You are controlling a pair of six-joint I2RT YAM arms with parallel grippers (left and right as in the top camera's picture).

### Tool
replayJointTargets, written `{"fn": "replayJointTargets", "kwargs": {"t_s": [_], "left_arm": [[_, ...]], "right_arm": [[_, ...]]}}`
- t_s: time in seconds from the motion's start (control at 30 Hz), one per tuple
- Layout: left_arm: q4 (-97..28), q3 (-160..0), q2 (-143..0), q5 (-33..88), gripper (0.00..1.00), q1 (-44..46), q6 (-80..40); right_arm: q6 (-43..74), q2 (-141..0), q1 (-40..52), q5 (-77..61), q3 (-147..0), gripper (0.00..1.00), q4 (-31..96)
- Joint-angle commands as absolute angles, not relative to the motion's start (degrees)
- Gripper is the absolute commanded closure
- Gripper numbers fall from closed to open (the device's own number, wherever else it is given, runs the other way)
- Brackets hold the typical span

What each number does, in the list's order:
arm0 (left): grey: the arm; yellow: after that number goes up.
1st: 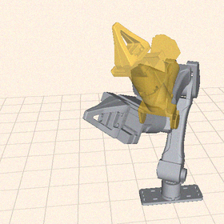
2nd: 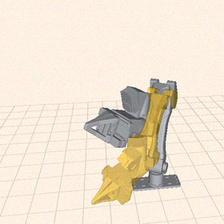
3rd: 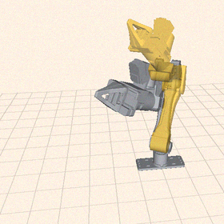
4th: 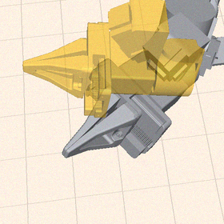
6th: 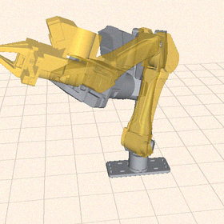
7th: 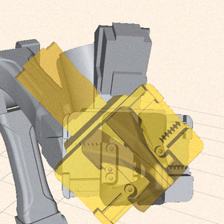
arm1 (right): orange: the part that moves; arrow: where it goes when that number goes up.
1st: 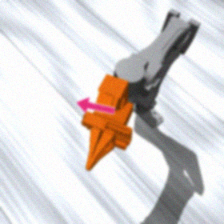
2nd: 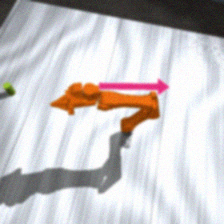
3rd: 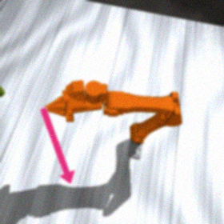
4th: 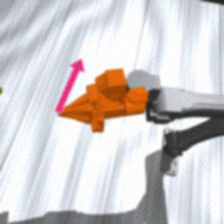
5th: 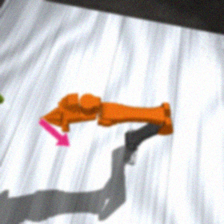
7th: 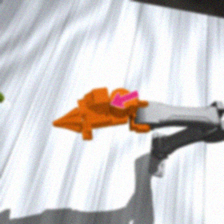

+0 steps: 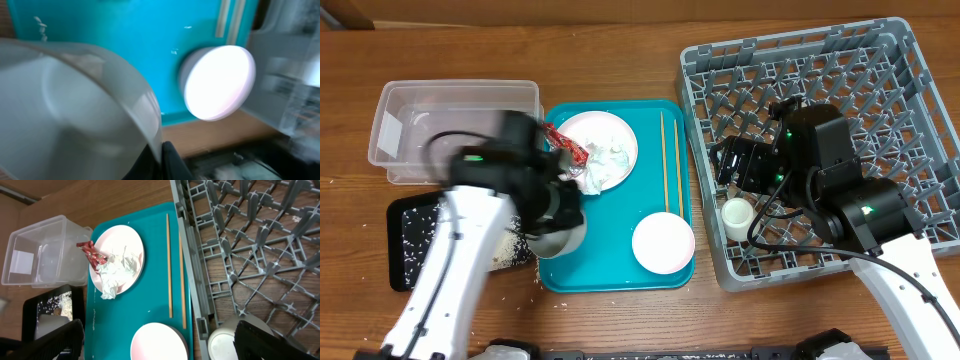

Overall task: Sort waste into correct bins and load items into the dishwasher
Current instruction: 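Tip the bowl over the black tray to dump the food, then set the emptied bowl back on the teal tray, then grasp the tissue and red wrapper from the plate, drop into clear bin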

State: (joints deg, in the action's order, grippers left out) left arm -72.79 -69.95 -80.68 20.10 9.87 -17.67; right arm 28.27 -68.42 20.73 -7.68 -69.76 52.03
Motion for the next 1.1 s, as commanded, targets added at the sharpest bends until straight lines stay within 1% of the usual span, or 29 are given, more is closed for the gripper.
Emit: {"fn": "replayJointTargets", "kwargs": {"t_s": [0.0,0.03,0.1,0.13,0.2,0.27,0.3,0.37,0.43,0.47,0.5,0.53,0.57,0.63,0.67,0.7,0.77,0.8,0.83,0.87,0.9,0.93,0.97,1.0,1.07], "left_arm": [[-68.55,-67.55,-85.73,-1.52,0.93,25.69,-39.70],[-68.53,-67.51,-88.79,-3.88,0.92,29.21,-43.03],[-67.64,-67.51,-95.26,-4.47,0.85,32.29,-43.92],[-66.04,-67.51,-98.30,-3.81,0.83,32.58,-43.88],[-65.19,-68.82,-99.77,4.97,0.81,32.27,-42.11],[-68.10,-74.48,-97.76,6.24,0.66,32.45,-40.47],[-68.20,-76.77,-96.97,5.96,0.55,33.01,-39.75],[-67.16,-78.19,-96.71,3.75,0.44,33.43,-39.68],[-64.86,-78.22,-96.73,1.50,0.41,32.75,-38.33],[-63.48,-78.28,-96.73,1.52,0.42,32.38,-36.56],[-63.05,-78.28,-96.73,-2.66,0.40,32.36,-36.62],[-61.58,-78.28,-96.73,-6.83,0.33,31.81,-36.62],[-56.71,-78.22,-97.01,-13.28,0.25,30.30,-34.54],[-50.22,-78.22,-98.59,-13.47,0.17,27.24,-31.64],[-46.35,-78.22,-100.49,-12.19,0.10,24.71,-31.59],[-43.35,-78.22,-102.56,-9.06,0.07,22.85,-30.11],[-41.06,-78.22,-107.87,-2.04,0.09,20.60,-28.58],[-41.08,-78.22,-111.04,0.62,0.13,20.60,-26.22],[-41.30,-78.22,-113.12,3.46,0.33,20.60,-24.14],[-41.78,-78.28,-113.12,4.43,0.60,20.60,-24.25],[-42.89,-79.24,-112.29,5.52,0.82,20.36,-24.95],[-45.15,-81.45,-111.11,6.22,0.92,19.81,-26.35],[-49.89,-86.78,-108.62,6.15,0.96,18.65,-27.90],[-54.13,-91.72,-106.54,5.74,0.96,17.17,-27.86],[-58.76,-96.73,-104.22,3.25,0.96,14.59,-27.81]], "right_arm": [[28.12,-68.38,20.99,-7.84,-70.57,0.02,52.05],[28.12,-68.38,20.99,-7.81,-70.57,0.01,52.36],[28.12,-68.38,20.99,-7.81,-70.57,0.01,53.19],[28.12,-68.38,20.99,-7.81,-70.57,0.00,53.25],[28.10,-68.38,20.99,-7.79,-70.57,0.00,53.28],[28.10,-68.38,20.99,-7.79,-70.57,0.00,53.23],[28.10,-68.38,20.99,-7.79,-70.57,0.00,53.23],[28.10,-68.38,20.99,-7.79,-70.57,0.00,53.25],[28.10,-68.38,20.99,-7.79,-70.57,0.00,53.25],[28.10,-68.38,20.99,-7.79,-70.57,0.00,53.23],[28.10,-68.38,20.99,-7.79,-70.57,0.00,53.21],[28.12,-68.38,20.99,-7.79,-70.57,0.00,53.19],[28.12,-68.40,20.99,-7.79,-70.57,0.00,53.19],[28.12,-68.40,20.99,-7.79,-70.57,0.00,53.25],[28.12,-68.40,20.99,-7.81,-70.52,0.00,53.25],[28.12,-68.40,20.99,-7.81,-70.52,0.00,53.25],[28.12,-68.40,20.99,-7.81,-70.52,0.00,53.28],[28.12,-68.40,20.99,-7.81,-70.52,0.00,53.25],[28.12,-68.40,20.99,-7.81,-70.52,0.00,53.30],[28.10,-68.40,20.99,-7.81,-70.52,0.00,53.54],[28.10,-68.40,20.99,-7.79,-70.52,0.00,53.71],[28.10,-68.40,20.99,-7.79,-70.52,0.00,53.91],[28.10,-68.40,20.99,-7.77,-70.52,0.00,54.13],[28.10,-68.40,20.99,-7.79,-70.50,0.00,54.15],[28.10,-68.40,20.99,-7.79,-70.52,0.00,54.15]]}}
